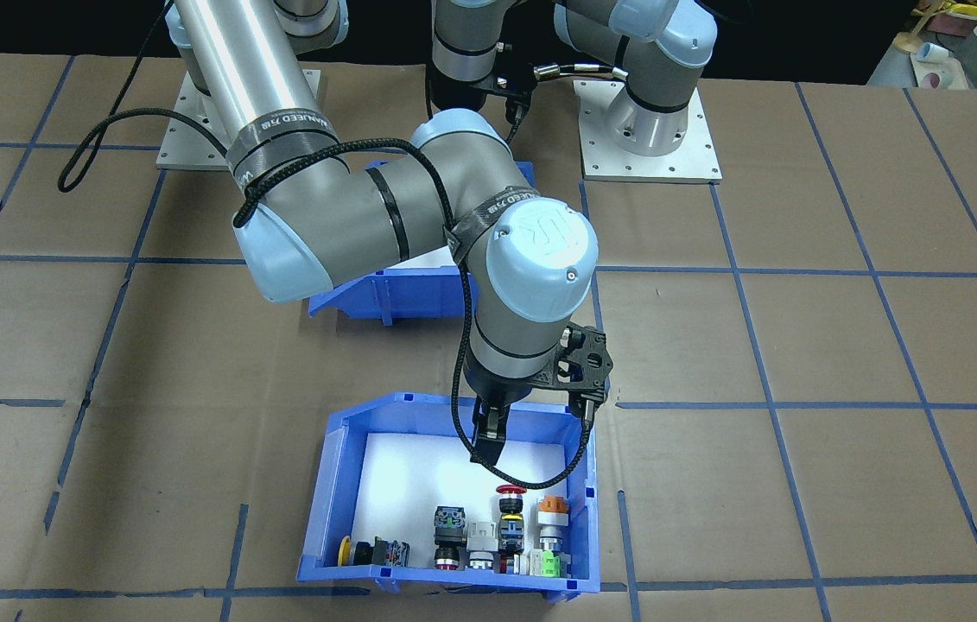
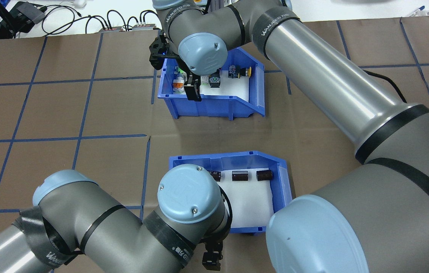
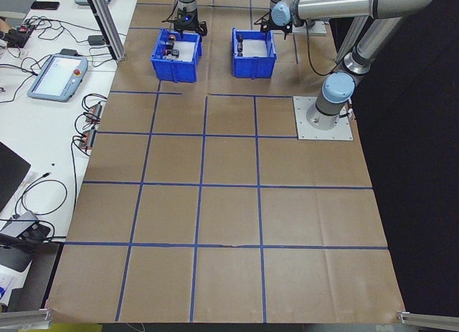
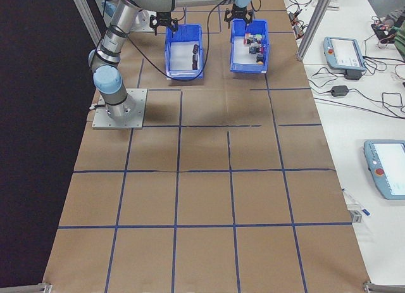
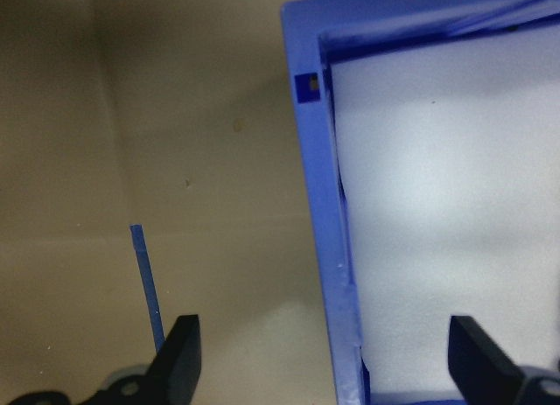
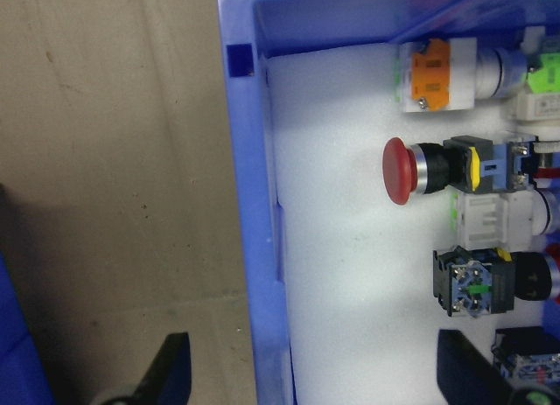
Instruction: Place battery box in front
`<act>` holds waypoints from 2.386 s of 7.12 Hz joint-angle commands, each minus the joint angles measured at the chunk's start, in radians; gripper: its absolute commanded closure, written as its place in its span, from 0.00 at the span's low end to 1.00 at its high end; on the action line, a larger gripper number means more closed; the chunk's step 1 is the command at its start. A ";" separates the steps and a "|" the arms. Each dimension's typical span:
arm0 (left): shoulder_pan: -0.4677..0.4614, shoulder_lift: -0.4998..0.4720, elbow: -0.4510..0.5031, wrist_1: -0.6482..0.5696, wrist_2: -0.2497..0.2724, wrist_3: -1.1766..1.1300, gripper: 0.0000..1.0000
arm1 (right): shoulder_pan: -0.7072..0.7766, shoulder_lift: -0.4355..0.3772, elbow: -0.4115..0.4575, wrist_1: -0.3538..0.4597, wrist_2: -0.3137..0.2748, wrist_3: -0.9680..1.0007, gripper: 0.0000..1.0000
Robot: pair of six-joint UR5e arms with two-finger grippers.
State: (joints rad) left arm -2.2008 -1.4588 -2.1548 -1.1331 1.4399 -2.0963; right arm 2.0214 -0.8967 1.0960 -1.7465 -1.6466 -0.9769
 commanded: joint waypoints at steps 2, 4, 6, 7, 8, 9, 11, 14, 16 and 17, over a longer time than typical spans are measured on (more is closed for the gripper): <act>-0.002 -0.037 -0.013 0.021 0.011 -0.001 0.02 | 0.002 0.031 0.094 -0.163 -0.001 0.006 0.00; -0.005 -0.061 -0.019 0.035 0.066 -0.001 0.02 | 0.005 0.036 0.094 -0.211 -0.004 0.020 0.22; -0.005 -0.069 -0.072 0.102 0.067 -0.005 0.05 | 0.005 0.025 0.091 -0.206 -0.015 0.021 0.68; -0.005 -0.075 -0.091 0.166 0.062 -0.022 0.13 | 0.006 0.018 0.090 -0.206 -0.016 0.021 0.89; -0.005 -0.087 -0.085 0.189 0.059 -0.030 0.35 | 0.005 0.007 0.088 -0.205 -0.015 0.021 0.93; -0.007 -0.089 -0.089 0.191 0.056 -0.037 0.60 | 0.000 -0.017 0.088 -0.193 -0.016 0.021 0.94; -0.008 -0.072 -0.088 0.193 0.054 -0.076 1.00 | -0.045 -0.092 0.105 -0.084 -0.028 -0.008 0.94; 0.003 -0.037 -0.080 0.191 0.053 -0.033 1.00 | -0.174 -0.206 0.206 -0.050 -0.035 -0.214 0.95; 0.015 0.023 -0.079 0.176 0.045 0.067 1.00 | -0.347 -0.357 0.371 -0.085 -0.016 -0.421 0.95; 0.068 0.072 -0.079 0.155 0.048 0.100 1.00 | -0.421 -0.411 0.434 -0.100 -0.012 -0.513 0.95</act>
State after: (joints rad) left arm -2.1794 -1.4440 -2.2333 -0.9564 1.4845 -2.0550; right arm 1.7037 -1.2274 1.4402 -1.8263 -1.6668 -1.3635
